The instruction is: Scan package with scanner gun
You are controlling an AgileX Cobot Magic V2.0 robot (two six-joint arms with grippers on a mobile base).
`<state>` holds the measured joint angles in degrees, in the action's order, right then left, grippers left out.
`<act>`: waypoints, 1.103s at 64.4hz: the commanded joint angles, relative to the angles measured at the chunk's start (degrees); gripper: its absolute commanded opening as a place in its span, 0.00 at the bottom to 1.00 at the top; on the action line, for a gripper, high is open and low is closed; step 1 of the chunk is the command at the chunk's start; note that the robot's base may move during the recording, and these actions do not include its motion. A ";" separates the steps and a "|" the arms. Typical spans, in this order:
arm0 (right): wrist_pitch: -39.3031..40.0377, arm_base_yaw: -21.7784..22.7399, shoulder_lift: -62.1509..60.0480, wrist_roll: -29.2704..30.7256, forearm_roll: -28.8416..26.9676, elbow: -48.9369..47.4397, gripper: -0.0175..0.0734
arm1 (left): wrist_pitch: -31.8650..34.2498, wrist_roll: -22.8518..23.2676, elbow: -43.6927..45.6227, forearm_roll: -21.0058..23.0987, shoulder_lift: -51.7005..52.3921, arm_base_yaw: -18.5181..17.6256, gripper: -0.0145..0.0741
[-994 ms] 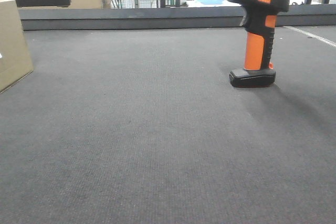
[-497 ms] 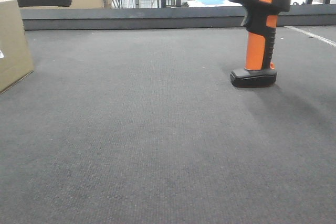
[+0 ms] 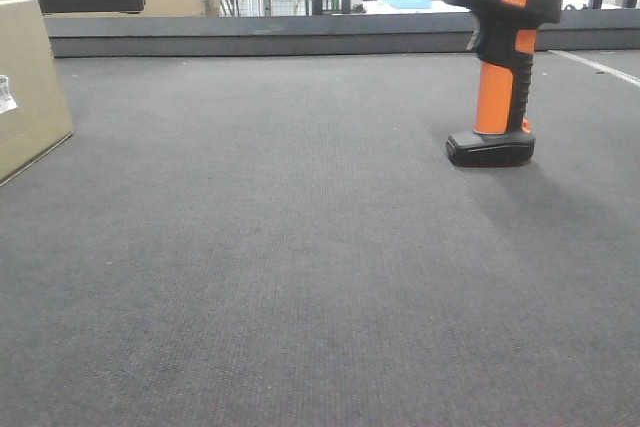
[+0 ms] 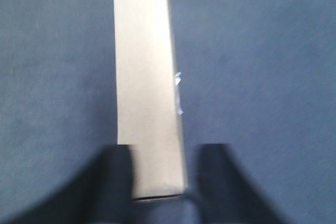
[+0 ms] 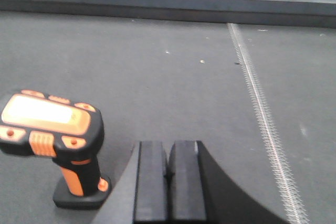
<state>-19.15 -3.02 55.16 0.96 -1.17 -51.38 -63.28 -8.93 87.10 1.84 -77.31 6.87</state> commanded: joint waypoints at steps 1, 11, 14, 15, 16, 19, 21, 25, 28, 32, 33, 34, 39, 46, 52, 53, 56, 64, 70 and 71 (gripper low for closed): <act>0.54 0.39 -3.63 0.03 1.17 2.55 0.01 | 5.38 0.16 -4.28 2.13 4.67 -0.28 0.14; 2.47 0.39 -11.20 0.03 1.17 9.70 0.01 | 14.66 0.16 -14.20 2.52 13.55 -0.28 0.04; 2.89 0.39 -13.53 0.03 1.17 12.15 0.01 | 17.52 0.16 -17.57 2.52 16.82 -0.28 0.04; 3.21 0.39 -14.30 0.03 1.17 13.18 0.01 | 18.80 0.16 -18.56 2.52 17.63 -0.28 0.04; 3.22 0.39 -15.45 0.03 1.17 13.85 0.01 | 19.65 0.16 -20.07 2.52 18.44 -0.28 0.04; 3.31 0.39 -18.10 0.03 0.83 16.05 0.01 | 23.17 0.16 -23.76 2.52 21.85 -0.28 0.04; 3.31 0.28 -19.63 0.03 0.83 17.27 0.01 | 25.13 0.16 -26.53 2.52 23.60 -0.28 0.04; 3.31 0.28 -23.10 0.03 0.83 20.09 0.01 | 29.68 0.16 -31.66 2.52 27.76 -0.28 0.04; 3.31 0.28 -25.82 0.03 0.83 21.60 0.01 | 32.63 0.16 -34.93 2.52 31.05 -0.28 0.04; 3.31 0.28 -29.25 0.03 0.83 23.61 0.01 | 36.27 0.16 -40.19 2.77 34.83 -0.28 0.04; 3.31 0.28 -30.40 0.03 0.83 24.17 0.01 | 37.43 0.16 -41.70 2.95 36.22 -0.28 0.04; 3.31 0.28 -31.54 0.03 0.83 24.72 0.01 | 38.58 0.16 -42.68 3.06 37.55 -0.28 0.04; 3.07 0.28 -35.66 0.03 0.61 26.44 0.01 | 41.98 0.16 -48.08 3.06 42.31 -0.28 0.04; 2.80 0.28 -40.54 0.03 0.46 28.29 0.01 | 45.21 0.16 -53.66 3.40 48.43 -0.28 0.04; 2.80 0.28 -43.13 0.03 0.46 29.01 0.01 | 46.42 0.16 -57.15 3.40 52.83 -0.28 0.04; 2.80 0.28 -43.41 0.03 0.46 29.10 0.01 | 46.70 0.16 -57.84 3.40 53.93 -0.28 0.04; 2.90 0.28 -43.79 0.03 0.46 29.10 0.01 | 46.71 0.16 -58.67 3.40 55.65 -0.28 0.04; 2.80 0.28 -43.78 0.03 0.46 29.10 0.01 | 46.71 0.16 -59.14 3.40 58.44 -0.28 0.04; 2.93 0.28 -43.78 0.03 0.46 29.10 0.01 | 46.71 0.16 -59.14 3.40 59.29 -0.28 0.04; 2.93 0.28 -43.78 0.03 0.46 29.10 0.01 | 46.71 0.16 -59.14 3.40 59.40 -0.28 0.04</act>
<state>-17.29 -2.88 11.63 0.96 -0.84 -22.43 -17.79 -8.93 28.06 4.59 -18.77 6.87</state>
